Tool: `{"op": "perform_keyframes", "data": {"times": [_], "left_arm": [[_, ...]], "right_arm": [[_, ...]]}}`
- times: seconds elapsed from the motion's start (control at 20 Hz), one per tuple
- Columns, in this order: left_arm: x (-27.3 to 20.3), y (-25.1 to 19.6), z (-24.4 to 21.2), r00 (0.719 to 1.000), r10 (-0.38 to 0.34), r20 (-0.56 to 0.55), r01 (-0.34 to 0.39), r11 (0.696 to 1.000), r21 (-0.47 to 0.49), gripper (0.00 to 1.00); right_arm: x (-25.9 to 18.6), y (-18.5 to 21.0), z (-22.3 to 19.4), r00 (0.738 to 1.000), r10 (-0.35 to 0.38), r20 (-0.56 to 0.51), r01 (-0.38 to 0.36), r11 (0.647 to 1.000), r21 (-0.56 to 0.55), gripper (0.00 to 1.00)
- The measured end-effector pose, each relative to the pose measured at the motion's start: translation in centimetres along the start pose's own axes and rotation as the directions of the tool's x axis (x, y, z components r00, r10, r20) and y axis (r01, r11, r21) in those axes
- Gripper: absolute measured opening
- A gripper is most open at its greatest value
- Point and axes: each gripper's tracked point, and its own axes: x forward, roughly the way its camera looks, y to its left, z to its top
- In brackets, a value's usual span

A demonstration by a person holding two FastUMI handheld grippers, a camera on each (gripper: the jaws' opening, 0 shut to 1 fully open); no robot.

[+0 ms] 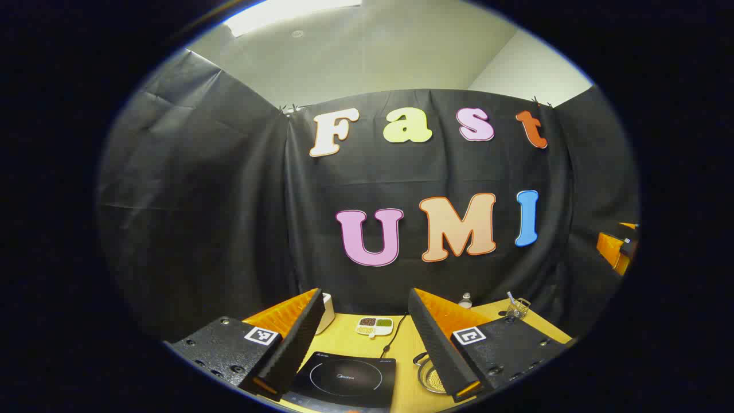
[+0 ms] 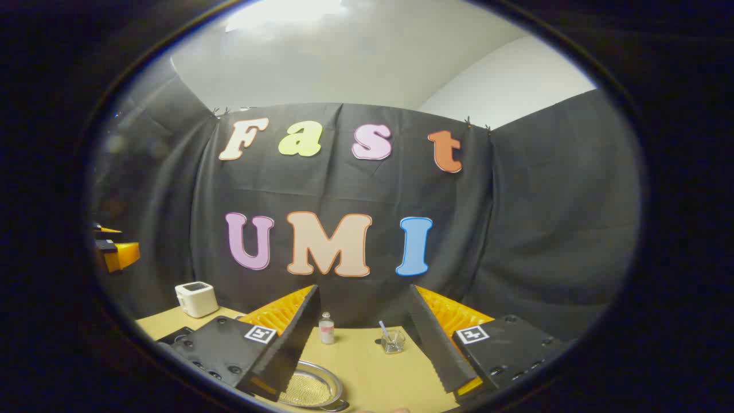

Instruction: First push the handle of the pot to place it horizontally, then grasp the pot with both hands and set it on the induction cooktop.

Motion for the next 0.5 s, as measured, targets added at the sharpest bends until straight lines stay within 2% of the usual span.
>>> {"op": "perform_keyframes", "data": {"times": [0.35, 0.5], "left_arm": [[0.7, -0.6, 0.9, 1.0, 0.008, 0.021, -0.008, 1.0, 0.014, 0.95], [0.5, -0.7, 1.0, 1.0, 0.012, 0.023, -0.012, 1.0, 0.009, 0.93]], "right_arm": [[1.0, -0.8, 0.0, 1.0, -0.009, 0.008, 0.009, 1.0, 0.001, 0.96], [1.2, -0.9, -0.2, 1.0, -0.004, 0.005, 0.004, 1.0, -0.006, 0.99]]}}
